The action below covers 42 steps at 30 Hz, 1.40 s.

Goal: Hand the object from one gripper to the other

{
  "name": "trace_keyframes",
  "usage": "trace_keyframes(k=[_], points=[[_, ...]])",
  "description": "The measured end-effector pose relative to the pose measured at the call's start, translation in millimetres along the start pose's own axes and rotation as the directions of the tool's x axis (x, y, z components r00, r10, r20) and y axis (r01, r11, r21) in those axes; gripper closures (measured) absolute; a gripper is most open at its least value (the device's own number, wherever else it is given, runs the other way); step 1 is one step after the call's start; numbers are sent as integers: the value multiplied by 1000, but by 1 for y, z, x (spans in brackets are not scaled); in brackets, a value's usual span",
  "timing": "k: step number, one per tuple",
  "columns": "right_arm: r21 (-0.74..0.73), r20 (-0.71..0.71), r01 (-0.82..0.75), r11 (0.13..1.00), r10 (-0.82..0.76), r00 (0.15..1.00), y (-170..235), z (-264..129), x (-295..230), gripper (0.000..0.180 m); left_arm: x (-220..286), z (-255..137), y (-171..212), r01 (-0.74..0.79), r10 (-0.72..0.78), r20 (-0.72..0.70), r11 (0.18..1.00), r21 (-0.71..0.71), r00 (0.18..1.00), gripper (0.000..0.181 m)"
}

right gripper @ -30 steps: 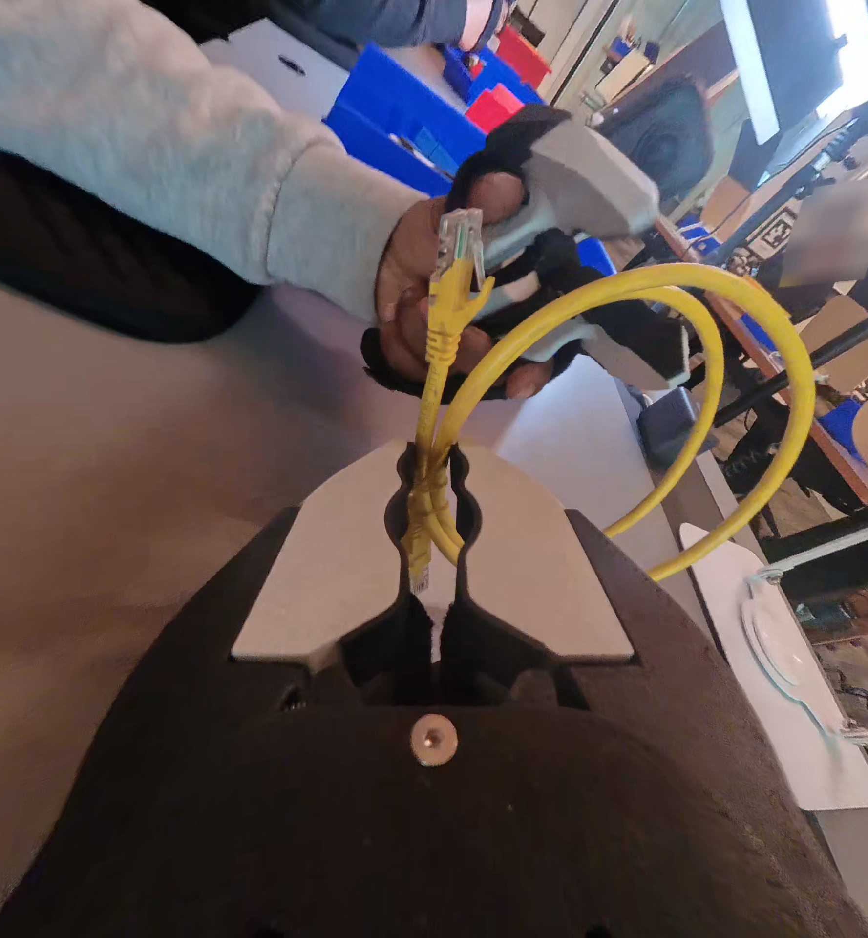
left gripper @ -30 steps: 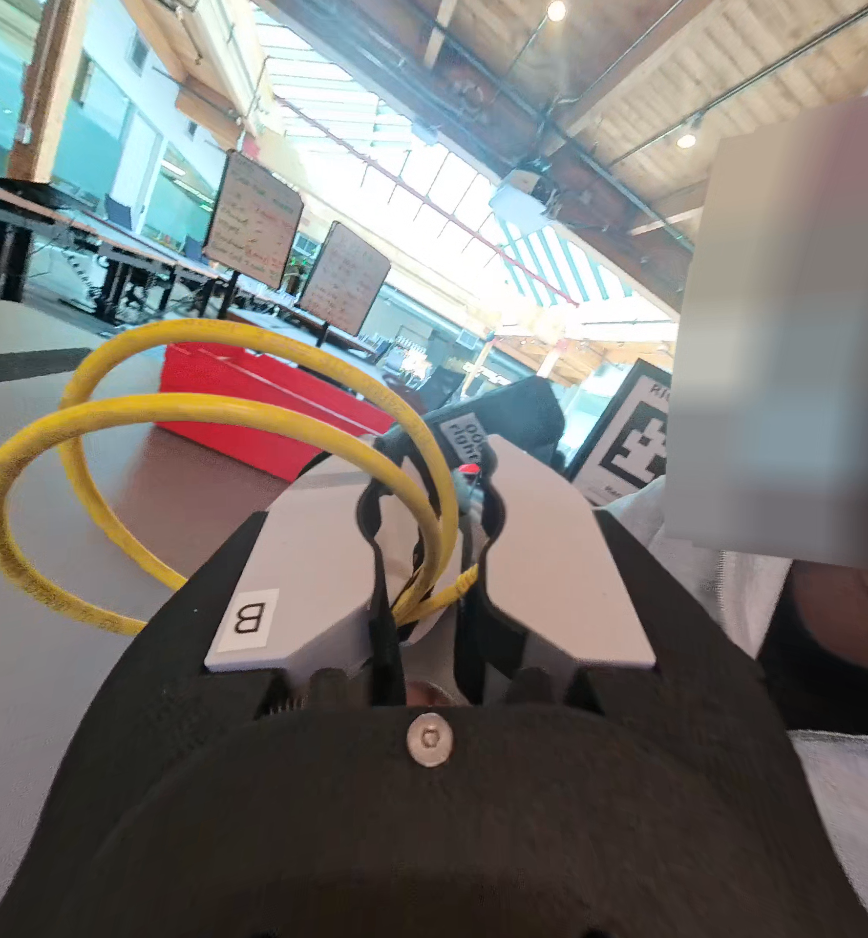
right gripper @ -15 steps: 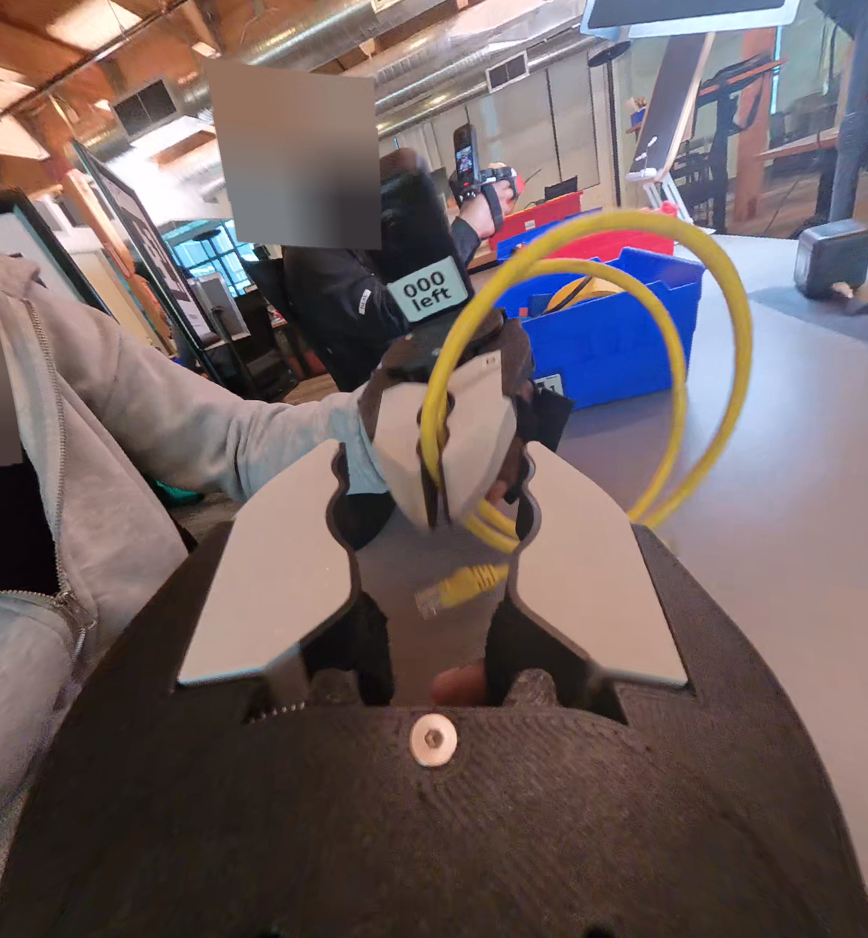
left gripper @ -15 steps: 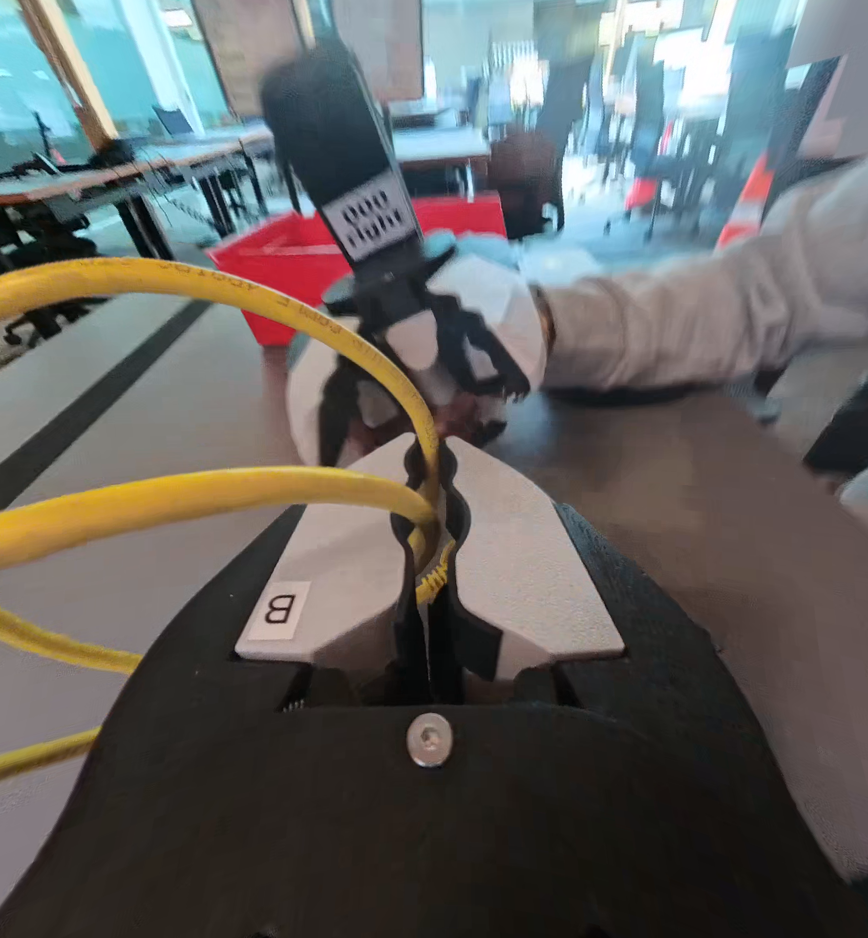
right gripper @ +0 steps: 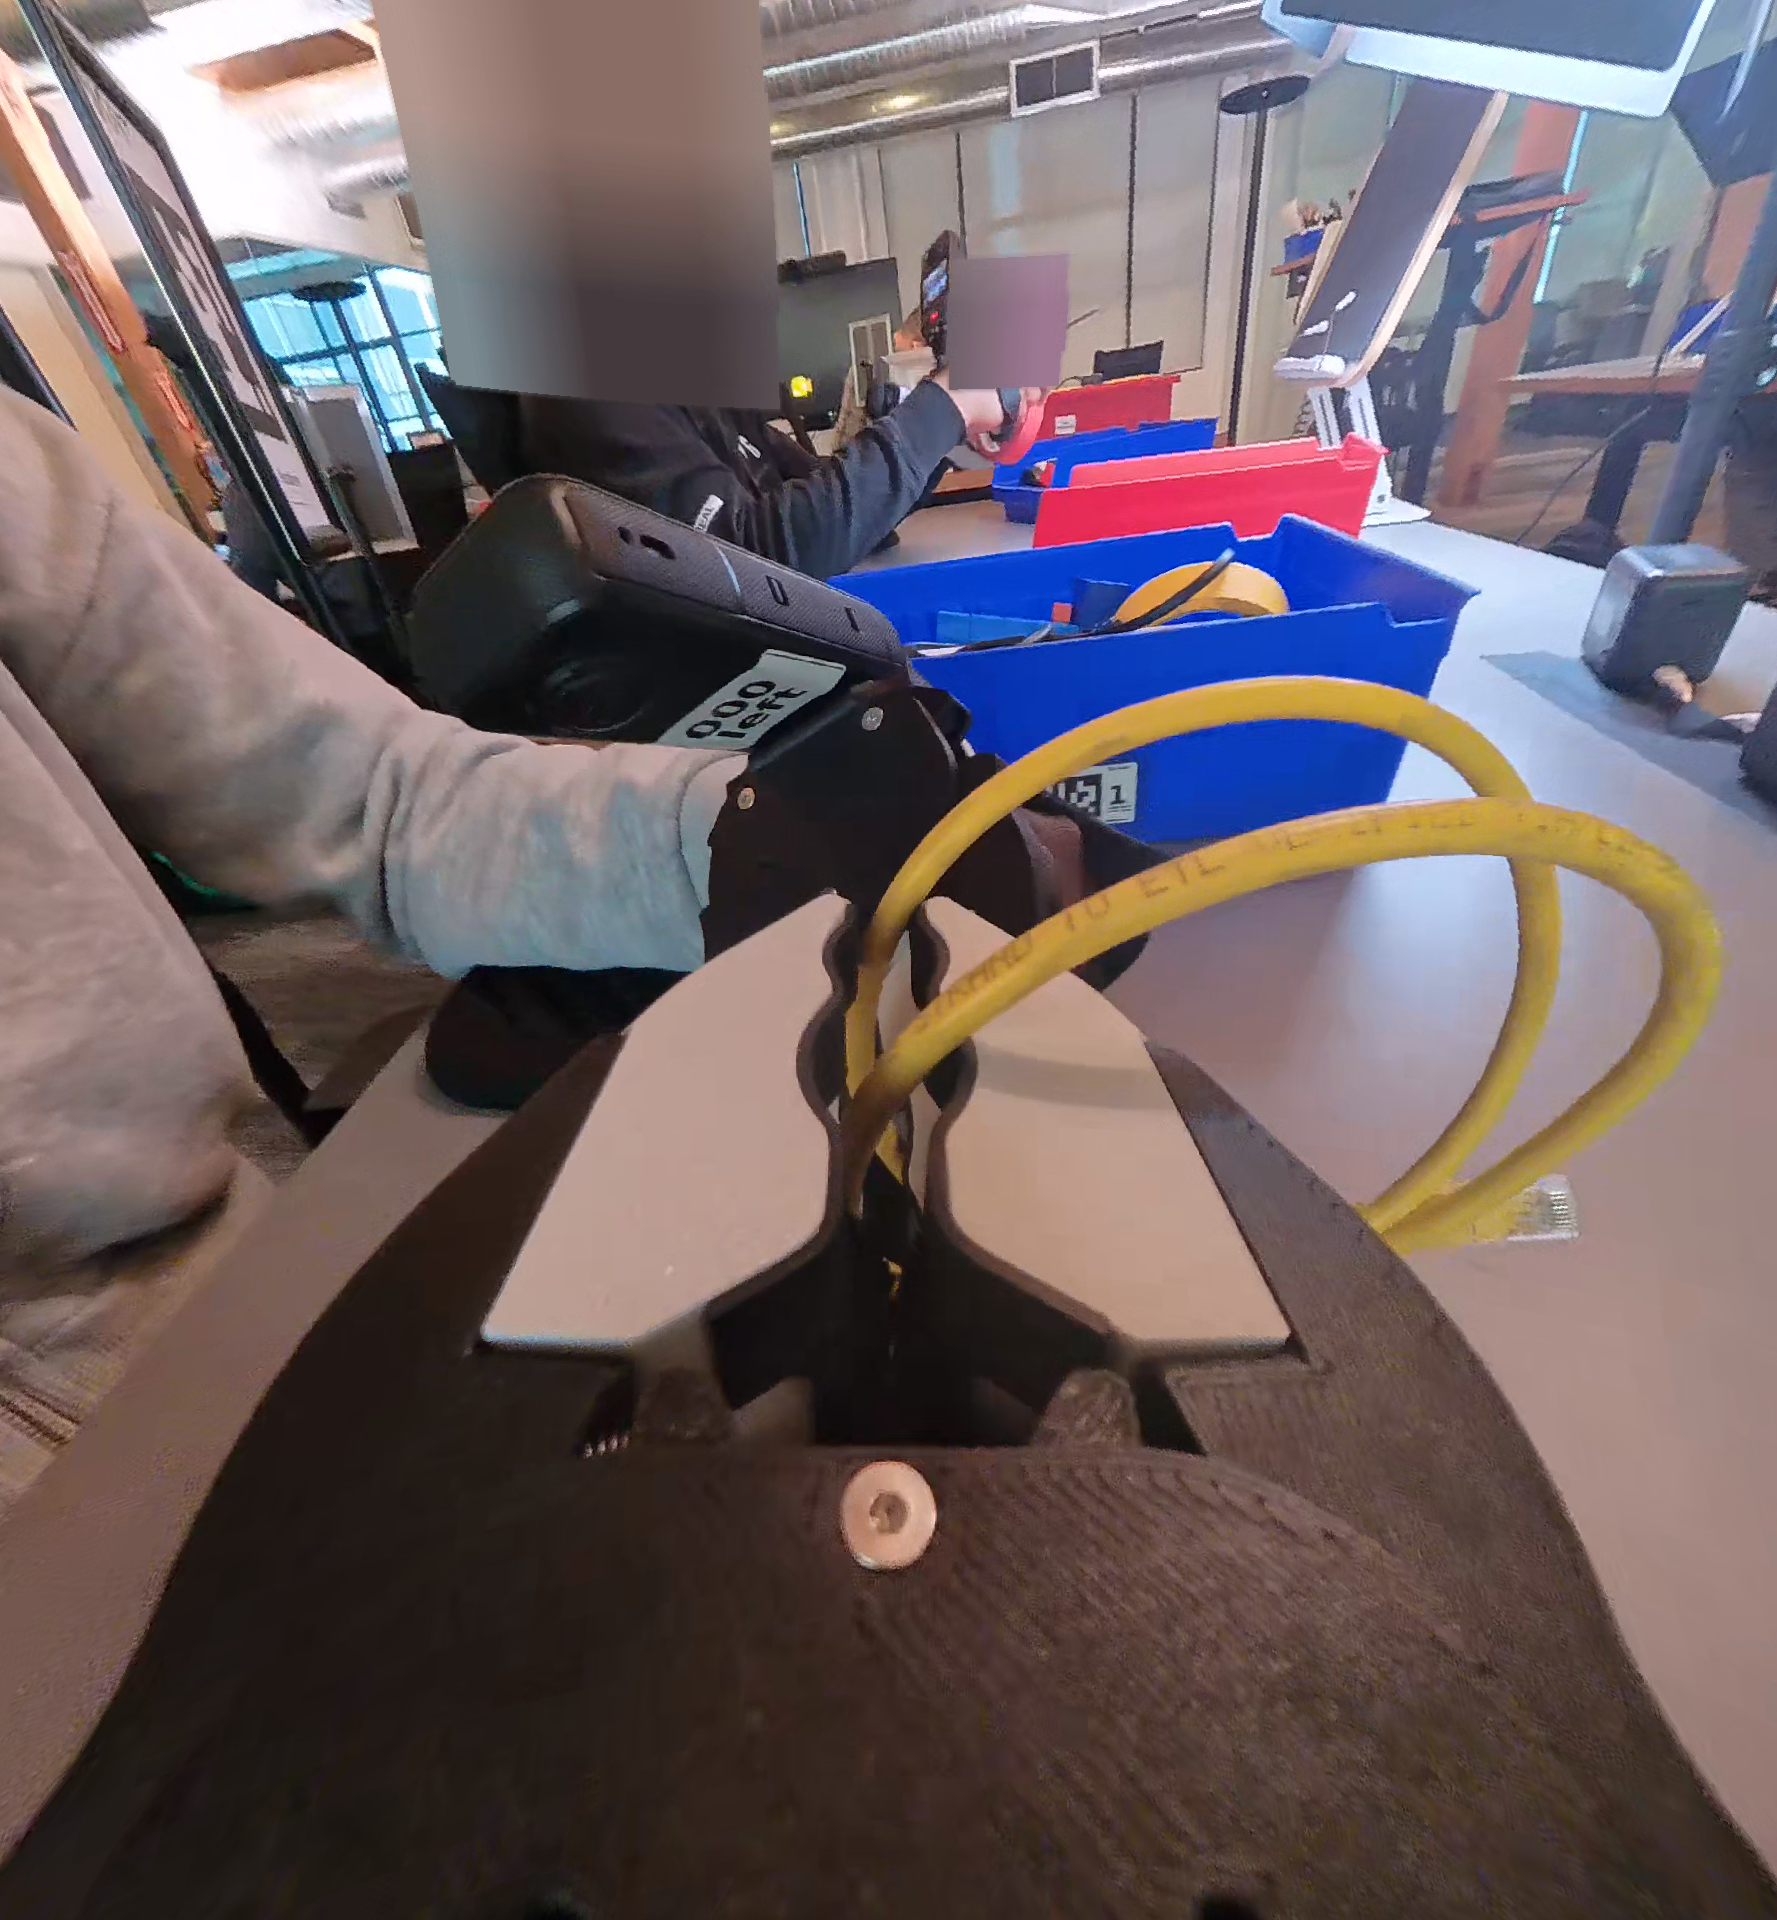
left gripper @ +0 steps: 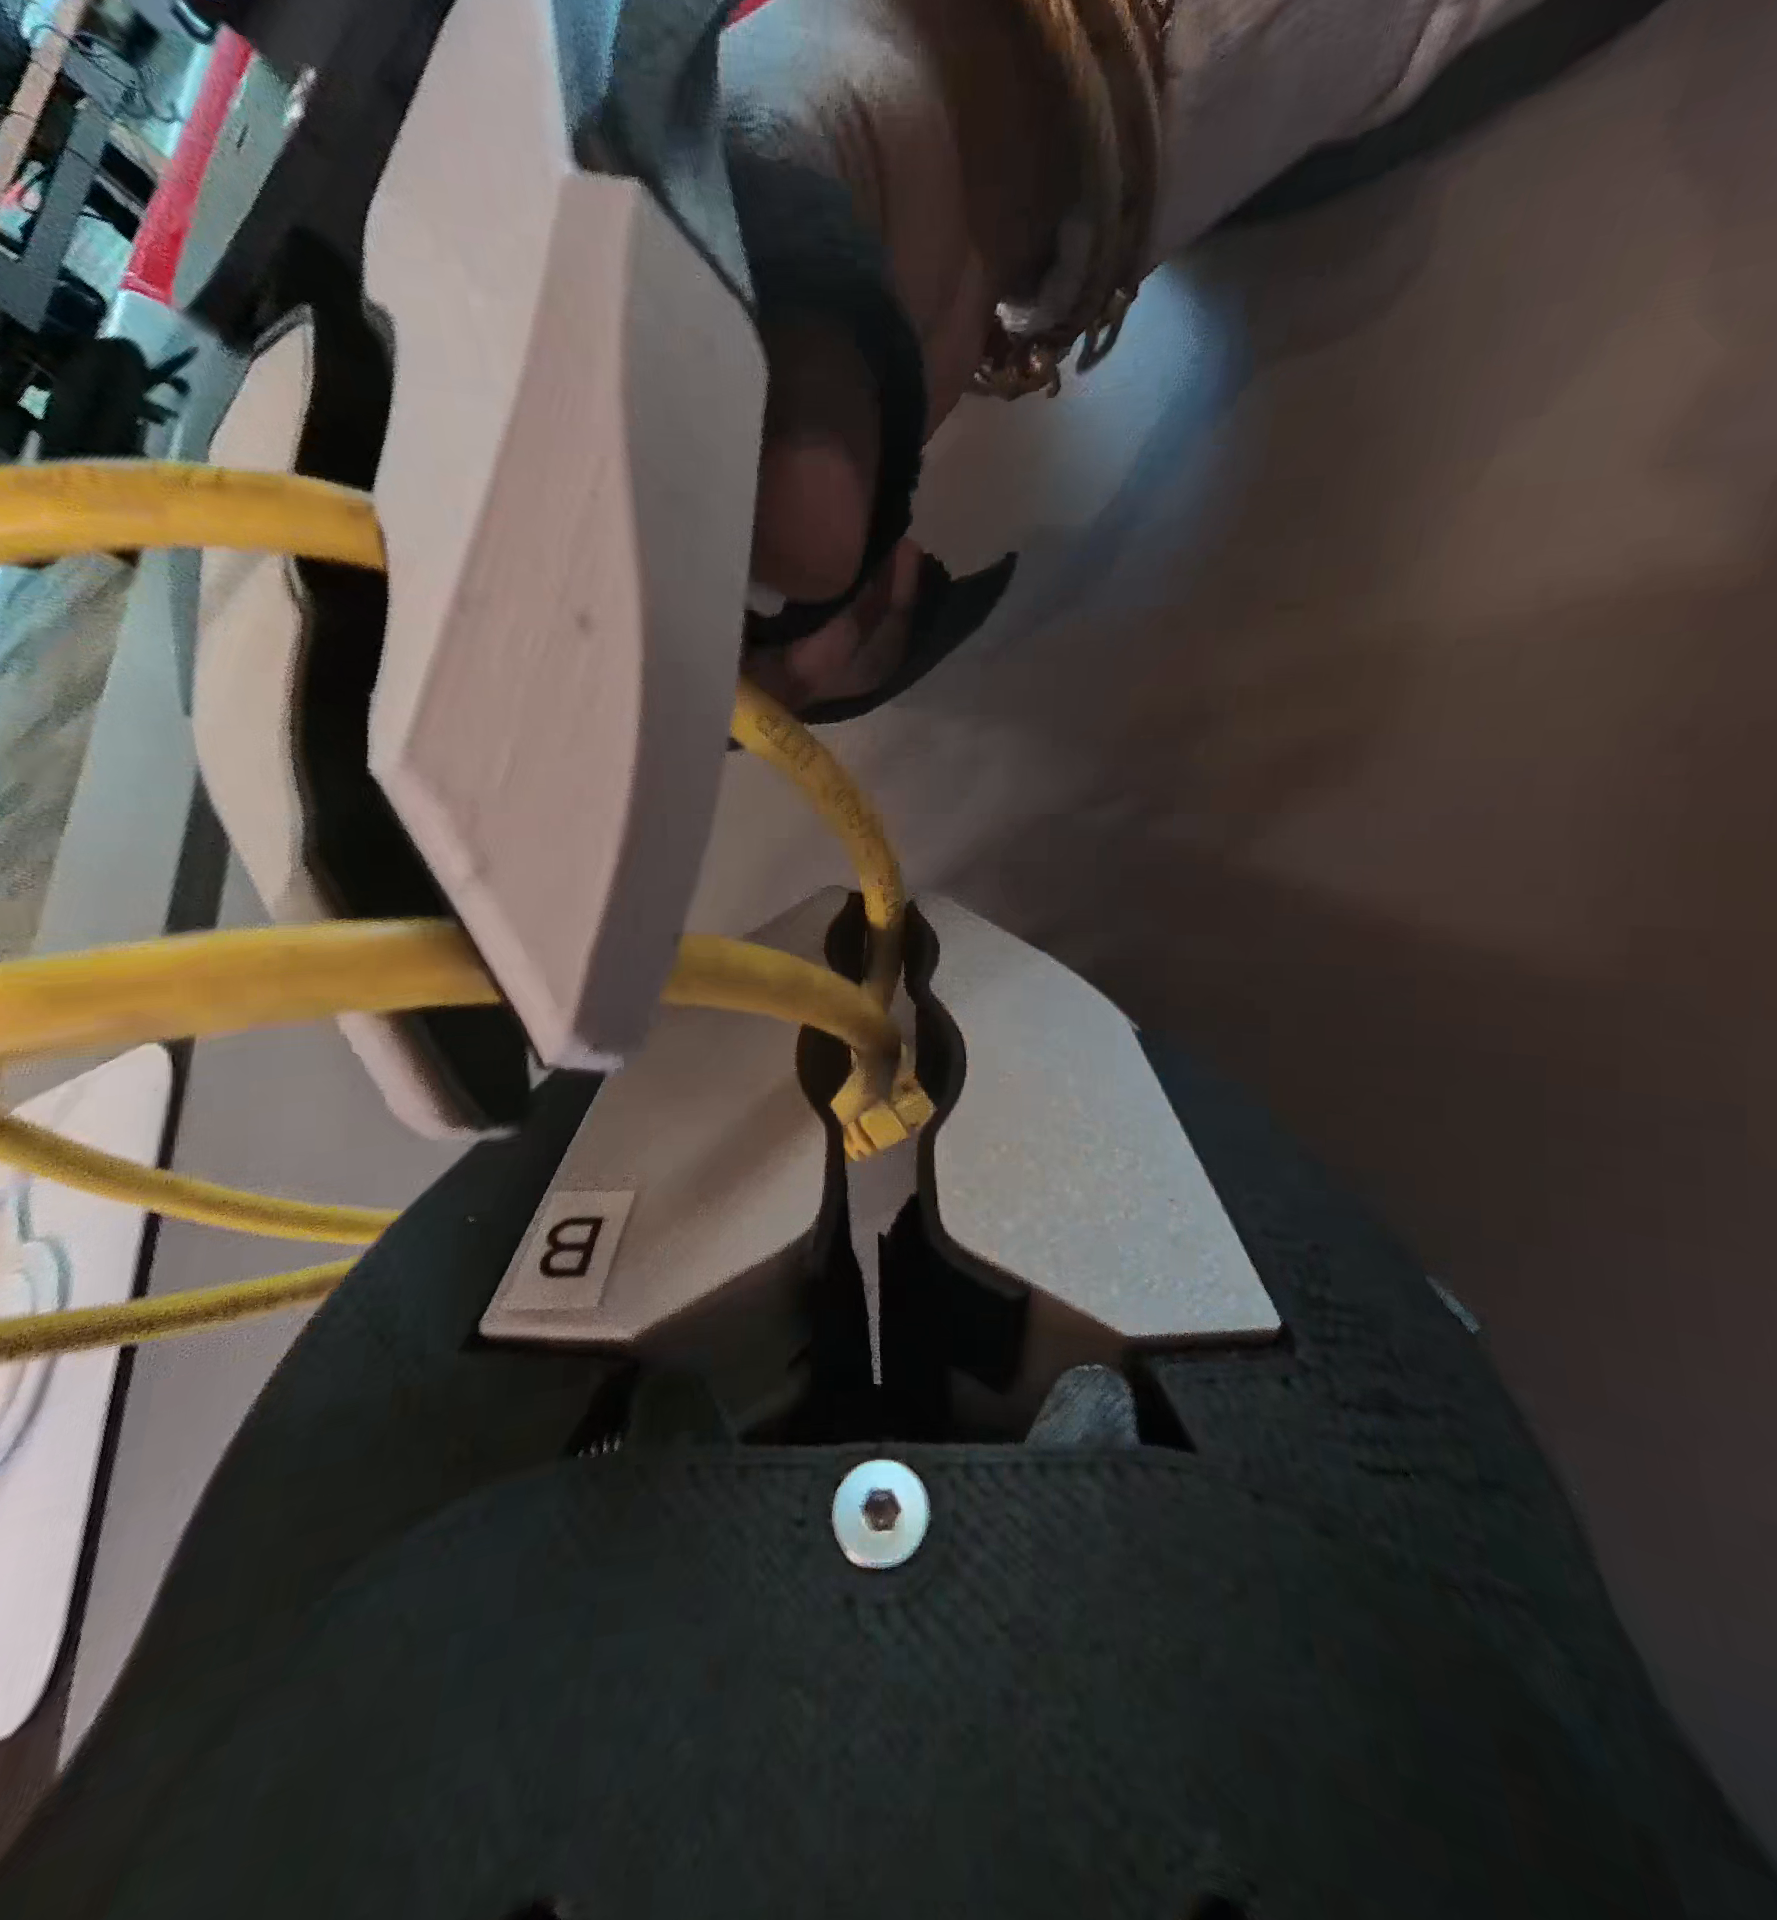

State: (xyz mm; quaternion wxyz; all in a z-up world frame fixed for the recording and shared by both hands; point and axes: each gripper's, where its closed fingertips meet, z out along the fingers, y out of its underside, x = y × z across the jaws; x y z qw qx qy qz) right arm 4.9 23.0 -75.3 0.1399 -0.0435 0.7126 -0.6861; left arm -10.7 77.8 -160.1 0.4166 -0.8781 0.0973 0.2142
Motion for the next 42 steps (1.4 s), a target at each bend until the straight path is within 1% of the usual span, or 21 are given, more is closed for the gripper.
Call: trace_keyframes(k=[4,7,11,16,19,22,24,26,27,29,31,34,36,37,39,40,41,42], points=[[22,-9,44,999,-44,999,-5,-2,-1,171,-7,-3,1,-8,7,42,1000,2,999,173],[8,-17,77,997,-77,997,-4,-2,-1,171,-9,-2,2,-16,17,61,1000,-7,998,173],[-20,-31,115,993,-116,993,-2,-2,-1,172,-15,-2,6,-25,27,103,999,-26,994,165],[-53,-80,154,987,-158,984,-1,-7,7,172,-24,-6,2,-8,6,152,1000,13,988,152],[-78,-132,185,980,-194,972,-4,-14,15,172,-35,-14,-10,19,-45,208,992,127,977,139],[-128,-221,234,964,-258,940,-13,-30,28,172,-58,-35,-26,70,-174,299,942,327,938,123],[-196,-306,272,942,-322,896,-25,-45,40,171,-79,-55,-34,122,-330,347,855,504,878,104],[-262,-386,303,916,-387,837,-46,-62,50,171,-101,-75,-32,211,-529,324,719,662,784,90],[-291,-424,314,904,-416,804,-60,-72,54,171,-112,-84,-26,261,-631,292,634,728,718,81],[-352,-509,324,878,-470,721,-95,-98,63,171,-130,-99,-10,328,-790,213,461,825,576,70],[-386,-597,313,868,-494,632,-134,-132,67,171,-140,-111,8,346,-880,144,323,881,453,64],[-350,-745,266,898,-439,503,-178,-196,61,172,-149,-124,29,337,-946,53,166,927,319,62],[-317,-819,246,916,-395,416,-186,-240,51,172,-152,-131,37,339,-964,-48,45,940,261,63],[-316,-845,226,921,-382,375,-185,-262,47,172,-154,-133,42,344,-967,-115,-30,938,228,64],[-299,-896,119,947,-321,307,-171,-307,43,172,-155,-134,50,354,-948,-270,-197,914,170,71],[-285,-915,54,957,-289,281,-161,-327,42,171,-154,-130,50,378,-930,-326,-244,893,168,73],[-276,-928,-3,961,-265,261,-150,-344,41,171,-152,-121,46,425,-925,-338,-238,873,176,73],[-269,-937,-52,962,-249,245,-139,-358,41,170,-151,-116,41,457,-910,-370,-254,852,185,74]])
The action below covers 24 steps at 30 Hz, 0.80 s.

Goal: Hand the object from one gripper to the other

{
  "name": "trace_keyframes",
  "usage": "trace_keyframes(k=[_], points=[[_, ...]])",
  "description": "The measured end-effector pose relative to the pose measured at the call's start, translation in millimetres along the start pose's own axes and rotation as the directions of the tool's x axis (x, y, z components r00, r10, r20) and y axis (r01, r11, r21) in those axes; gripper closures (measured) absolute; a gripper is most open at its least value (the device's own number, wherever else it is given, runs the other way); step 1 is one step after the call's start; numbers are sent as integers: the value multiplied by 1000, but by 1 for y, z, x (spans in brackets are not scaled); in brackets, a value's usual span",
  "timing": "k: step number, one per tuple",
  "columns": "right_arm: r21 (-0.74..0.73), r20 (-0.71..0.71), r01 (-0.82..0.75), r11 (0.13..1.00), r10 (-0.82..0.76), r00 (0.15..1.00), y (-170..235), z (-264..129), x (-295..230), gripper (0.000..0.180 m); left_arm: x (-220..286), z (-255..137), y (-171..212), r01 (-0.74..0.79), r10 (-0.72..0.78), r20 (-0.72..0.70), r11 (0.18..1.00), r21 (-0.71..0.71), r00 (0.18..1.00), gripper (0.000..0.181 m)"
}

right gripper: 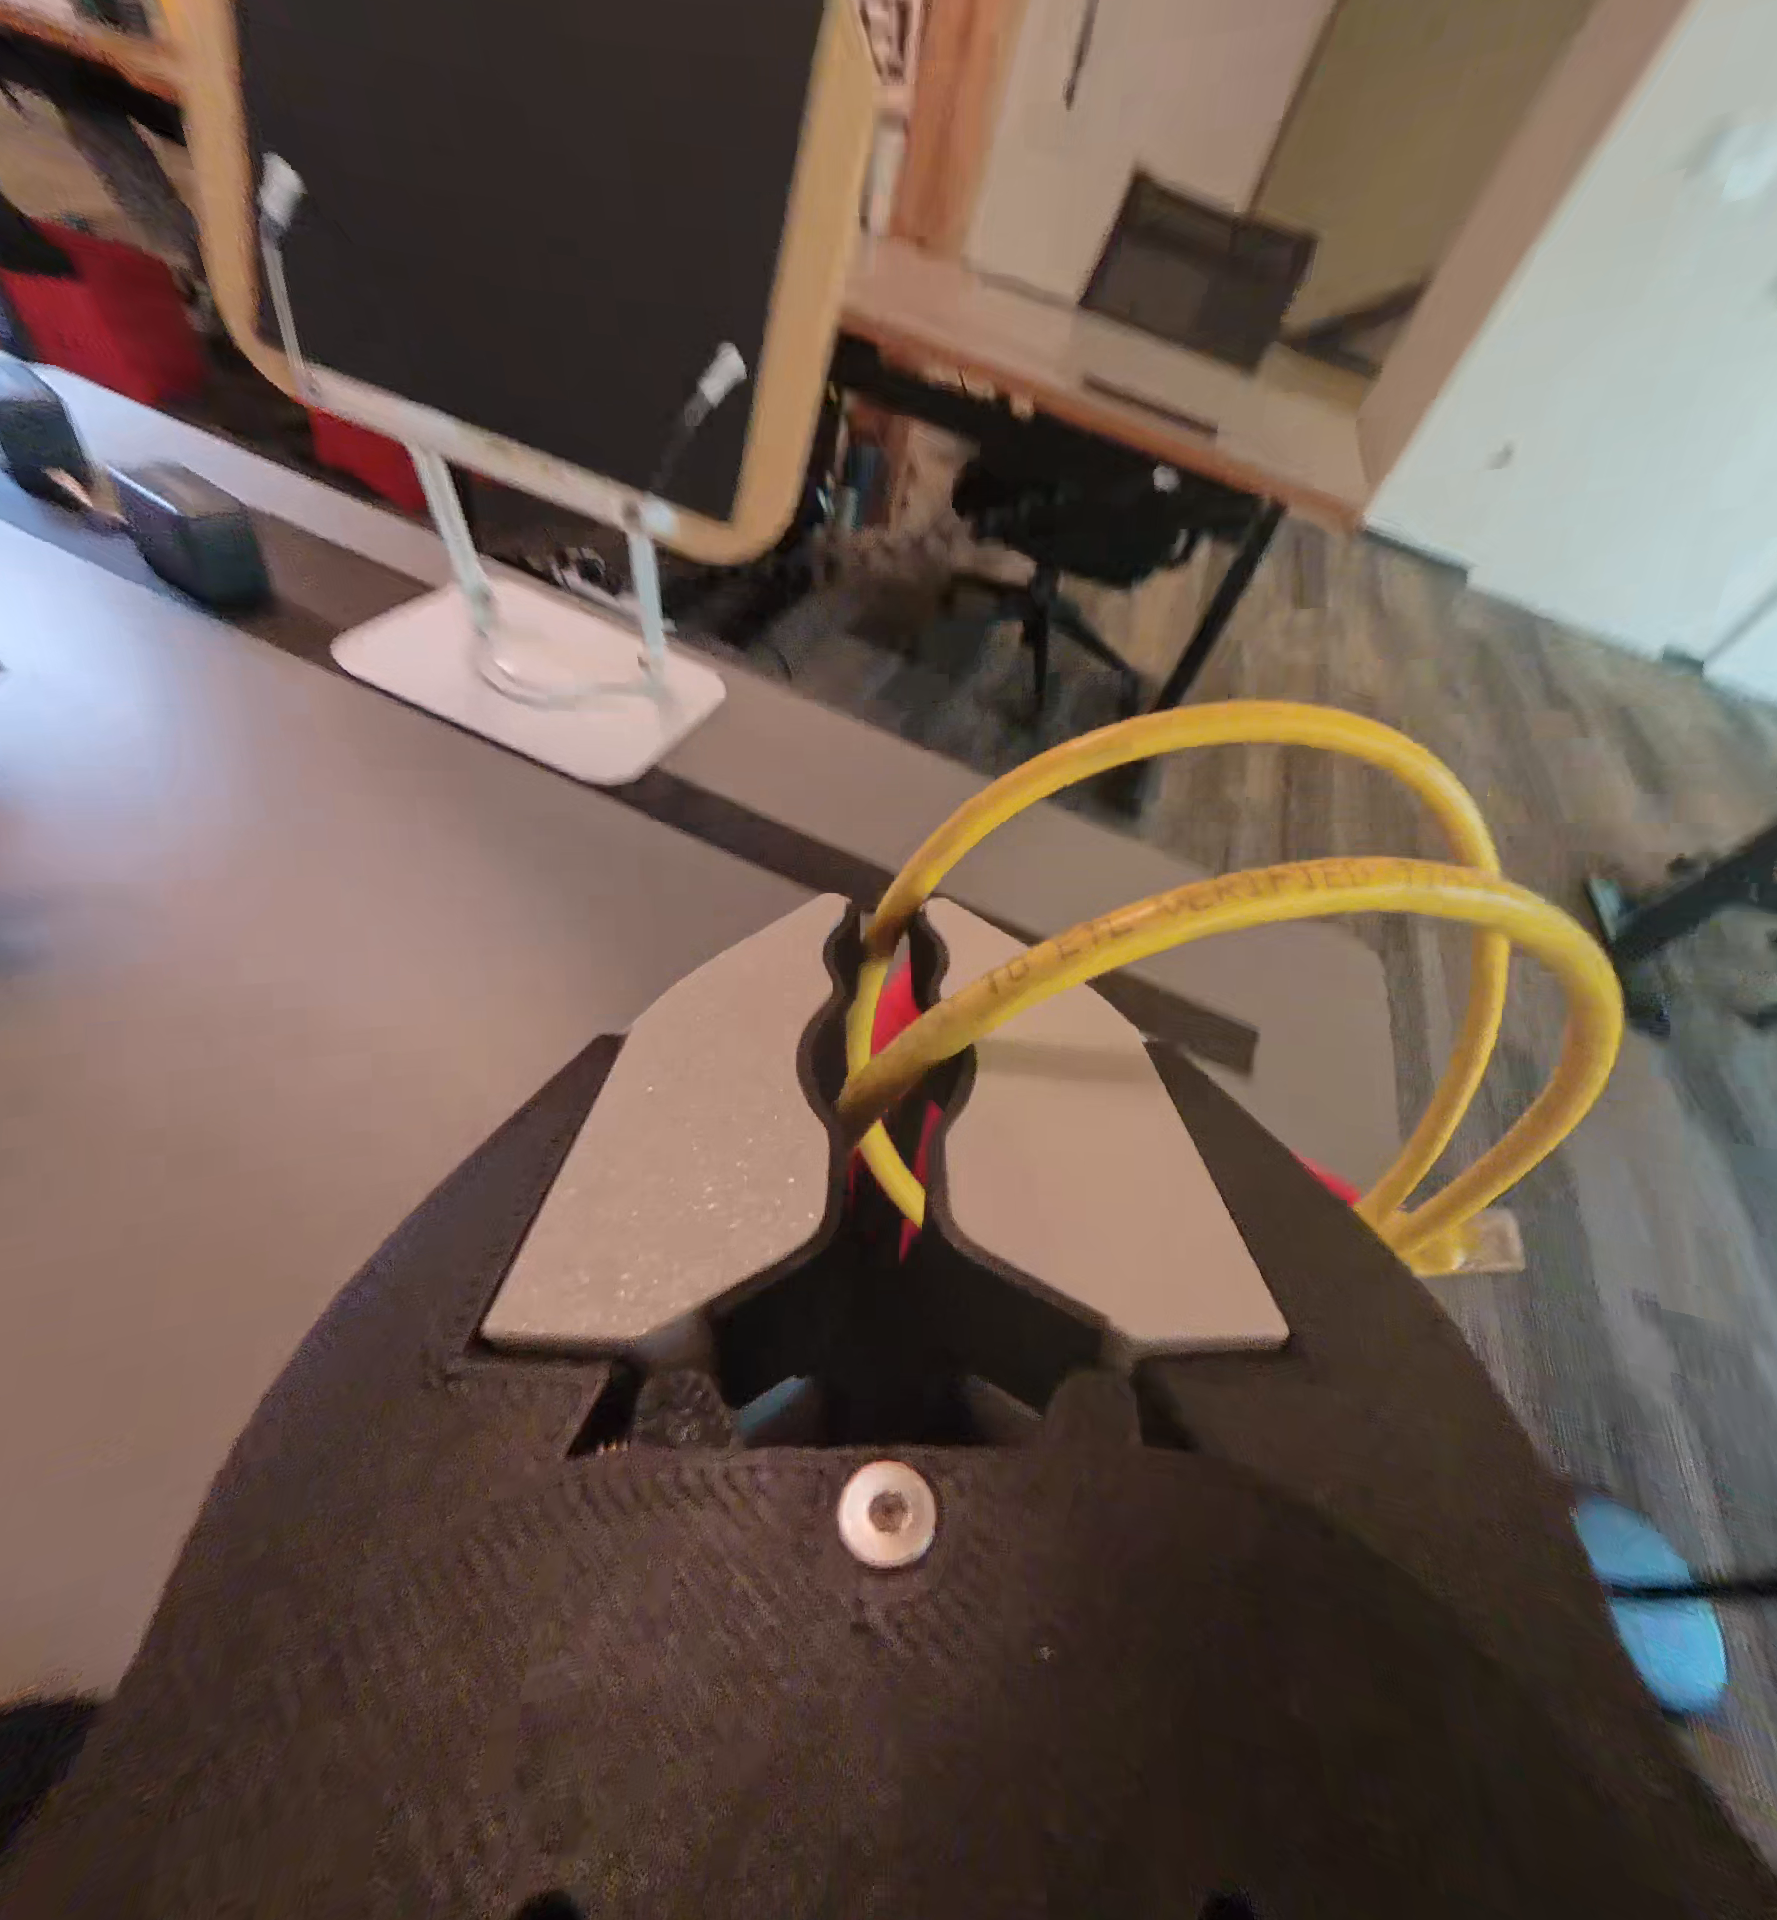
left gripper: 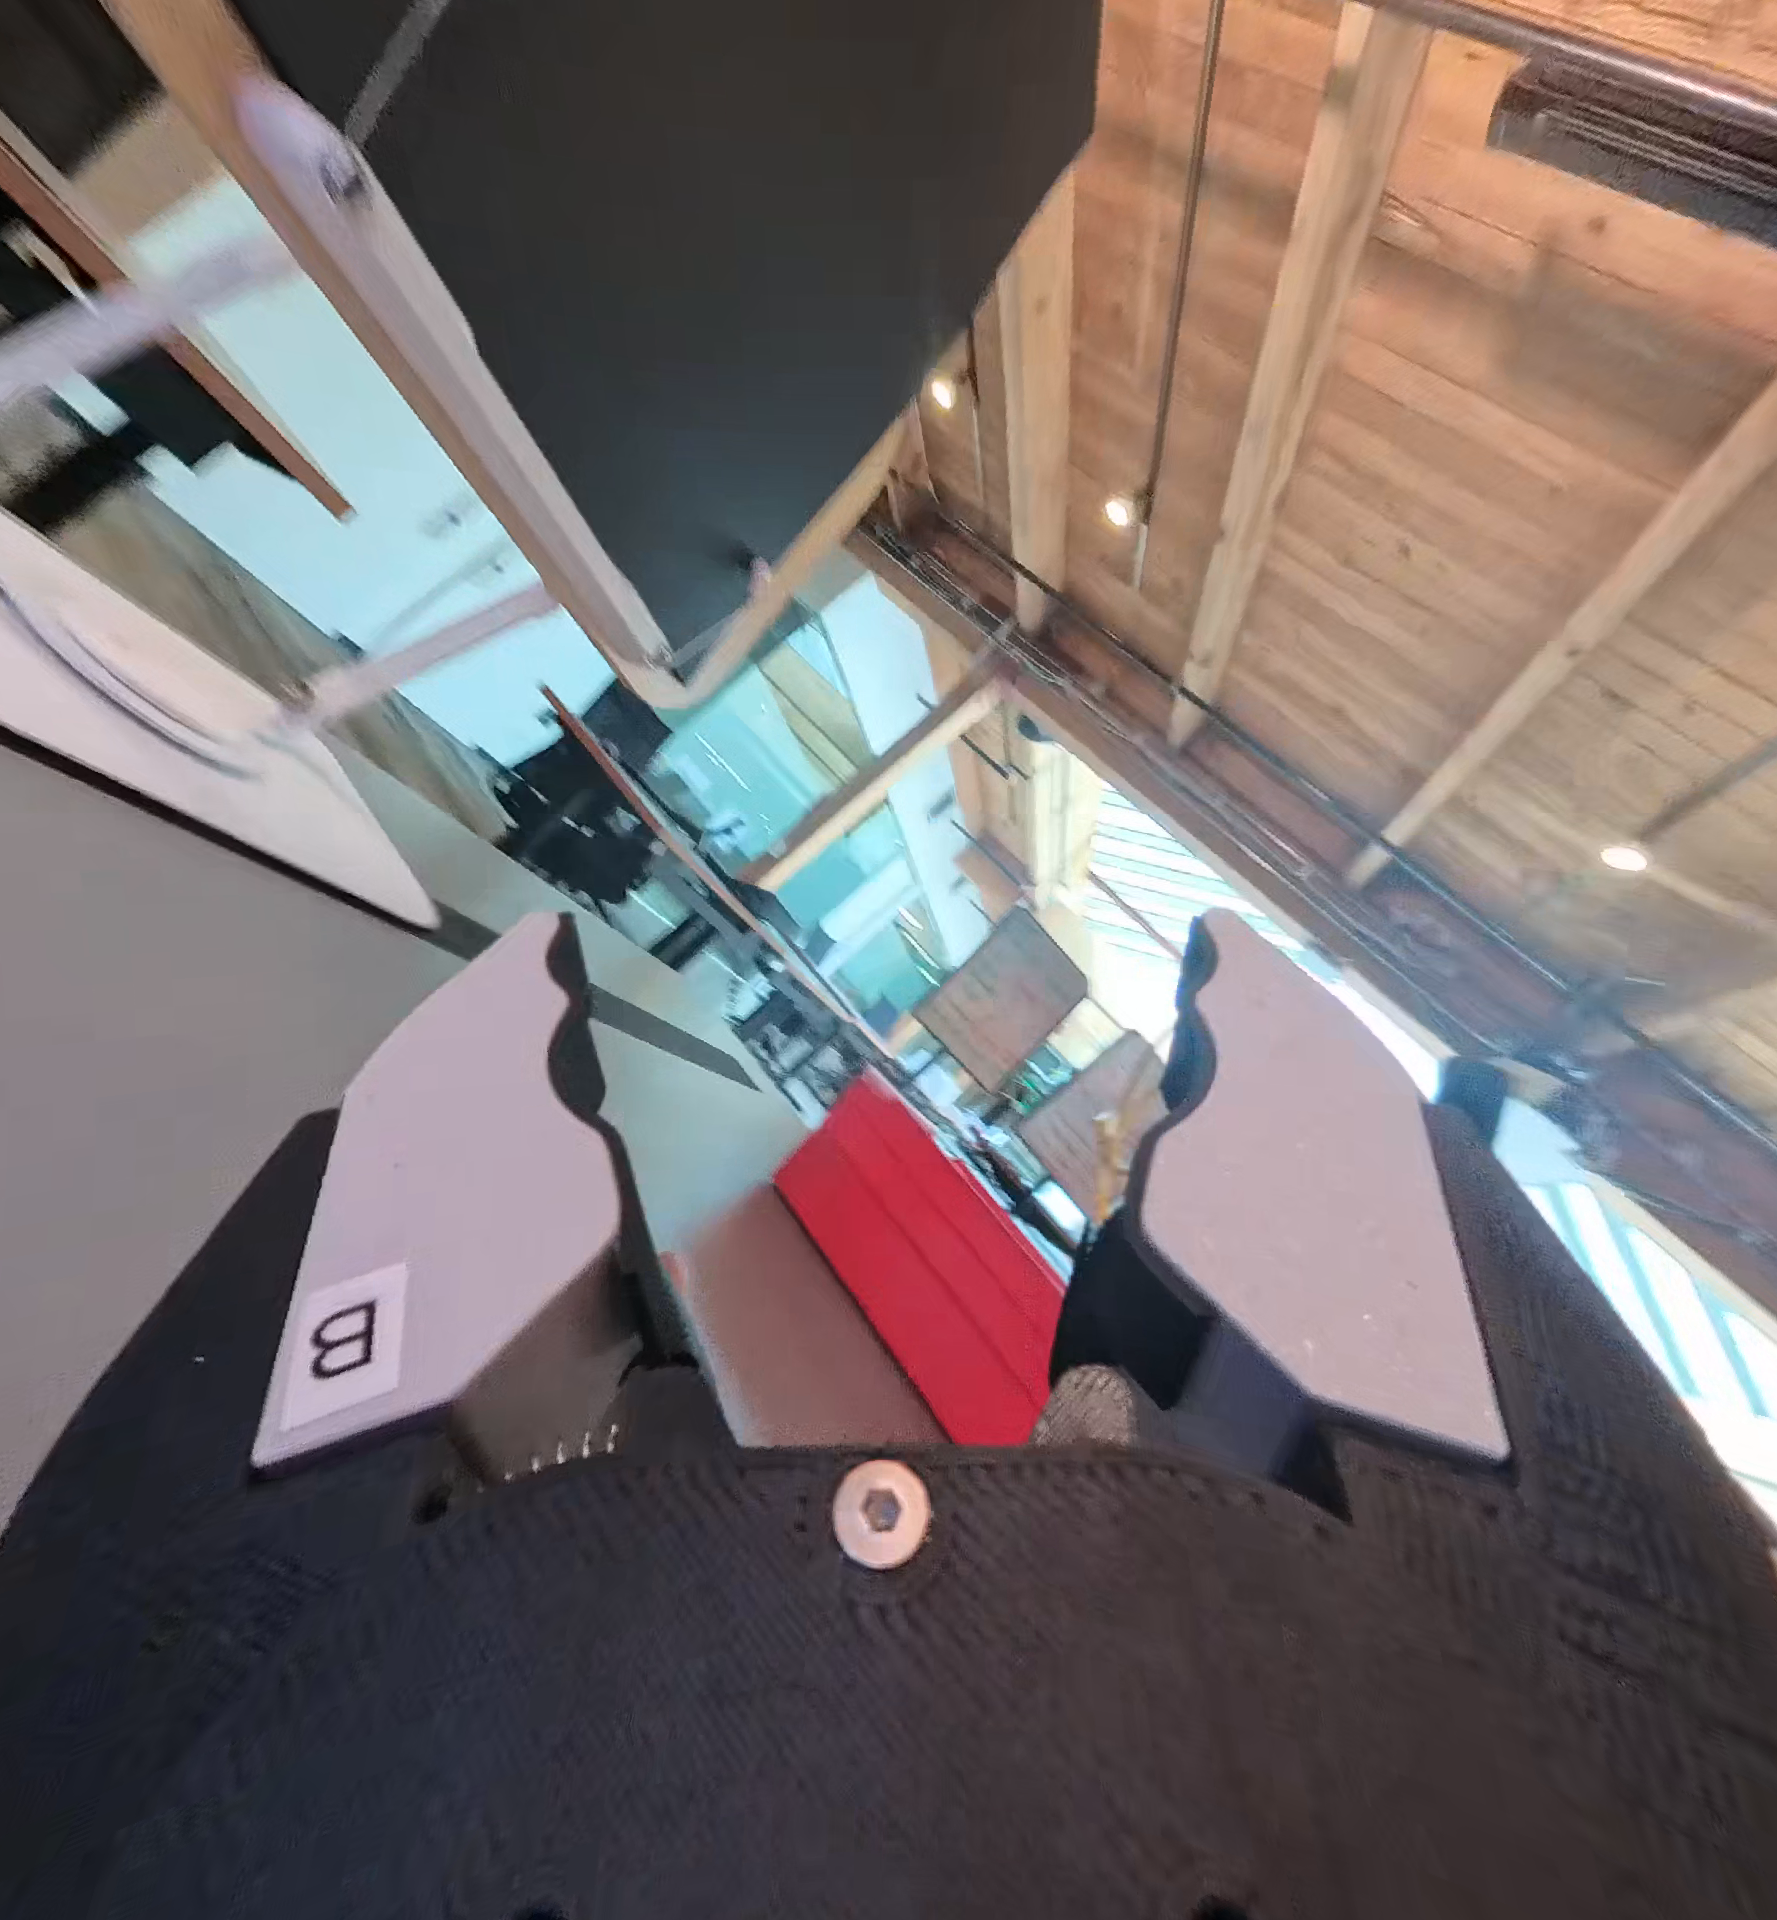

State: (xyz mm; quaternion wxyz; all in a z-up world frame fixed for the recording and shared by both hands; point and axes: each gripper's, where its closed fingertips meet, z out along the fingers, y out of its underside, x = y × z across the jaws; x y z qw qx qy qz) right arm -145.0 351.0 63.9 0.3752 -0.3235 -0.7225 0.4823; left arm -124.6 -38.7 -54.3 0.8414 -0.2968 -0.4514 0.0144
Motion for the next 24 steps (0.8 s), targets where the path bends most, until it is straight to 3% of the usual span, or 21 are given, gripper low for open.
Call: trace_keyframes(k=[3,5,12,20,24], points=[[-98,-14,-70,993,69,998,36,-6,21,171,15,5,17,94,-101,-92,993,-77,991,78],[-119,-15,-120,986,119,993,52,-7,31,171,22,7,31,74,-91,-119,987,-143,989,78],[-351,-36,-249,903,253,967,118,11,43,171,29,8,67,-152,106,-163,941,-303,981,80],[-492,41,-237,838,294,955,152,49,26,173,34,4,95,-391,317,-241,834,-389,917,82],[-633,71,-207,746,322,944,187,60,12,170,36,1,109,-495,403,-294,767,-409,867,82]])
